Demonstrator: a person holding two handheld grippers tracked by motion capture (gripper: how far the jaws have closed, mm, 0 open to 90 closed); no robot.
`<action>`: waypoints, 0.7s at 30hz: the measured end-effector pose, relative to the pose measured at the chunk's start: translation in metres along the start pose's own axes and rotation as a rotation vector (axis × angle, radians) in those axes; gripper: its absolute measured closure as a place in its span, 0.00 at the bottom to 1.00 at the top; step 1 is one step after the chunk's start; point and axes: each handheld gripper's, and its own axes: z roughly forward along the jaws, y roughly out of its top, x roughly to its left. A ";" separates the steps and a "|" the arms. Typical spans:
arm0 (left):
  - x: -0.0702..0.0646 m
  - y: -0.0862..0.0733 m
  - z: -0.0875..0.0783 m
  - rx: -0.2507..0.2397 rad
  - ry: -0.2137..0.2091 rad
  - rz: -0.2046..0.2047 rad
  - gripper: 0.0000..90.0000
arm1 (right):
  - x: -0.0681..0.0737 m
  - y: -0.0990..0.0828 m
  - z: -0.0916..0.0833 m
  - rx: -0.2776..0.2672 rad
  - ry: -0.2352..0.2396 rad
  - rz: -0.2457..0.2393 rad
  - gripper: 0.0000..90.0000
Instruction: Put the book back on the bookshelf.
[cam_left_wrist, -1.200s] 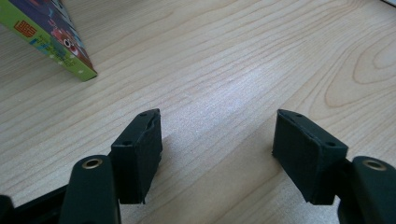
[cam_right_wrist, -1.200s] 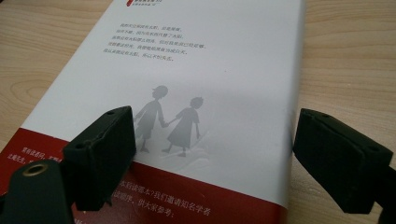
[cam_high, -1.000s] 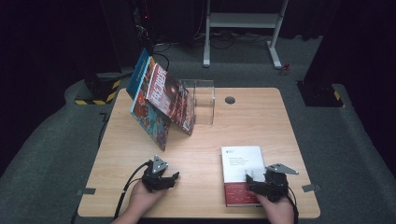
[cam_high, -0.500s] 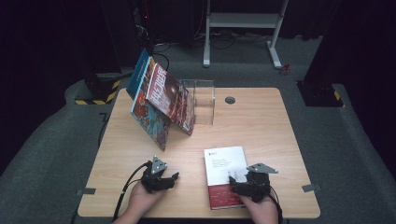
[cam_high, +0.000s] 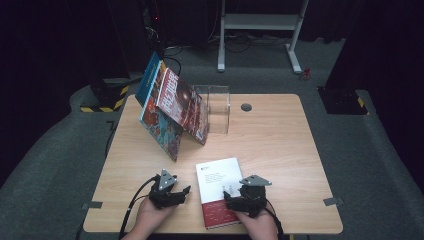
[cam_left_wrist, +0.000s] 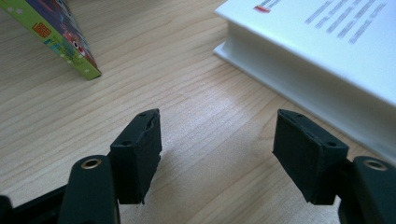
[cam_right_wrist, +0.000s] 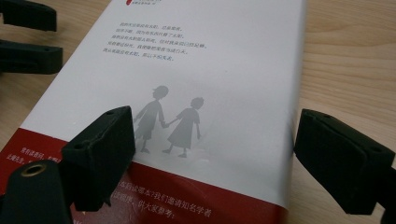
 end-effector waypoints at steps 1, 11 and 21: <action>0.001 0.000 -0.001 -0.001 0.001 0.000 0.36 | 0.003 0.001 0.002 -0.004 0.006 -0.015 0.14; 0.006 0.001 -0.008 0.003 0.012 -0.060 0.39 | 0.018 0.003 0.009 0.002 0.066 -0.055 0.13; -0.011 0.004 -0.043 -0.105 -0.086 -0.078 0.42 | 0.000 -0.004 -0.003 -0.034 0.052 -0.044 0.23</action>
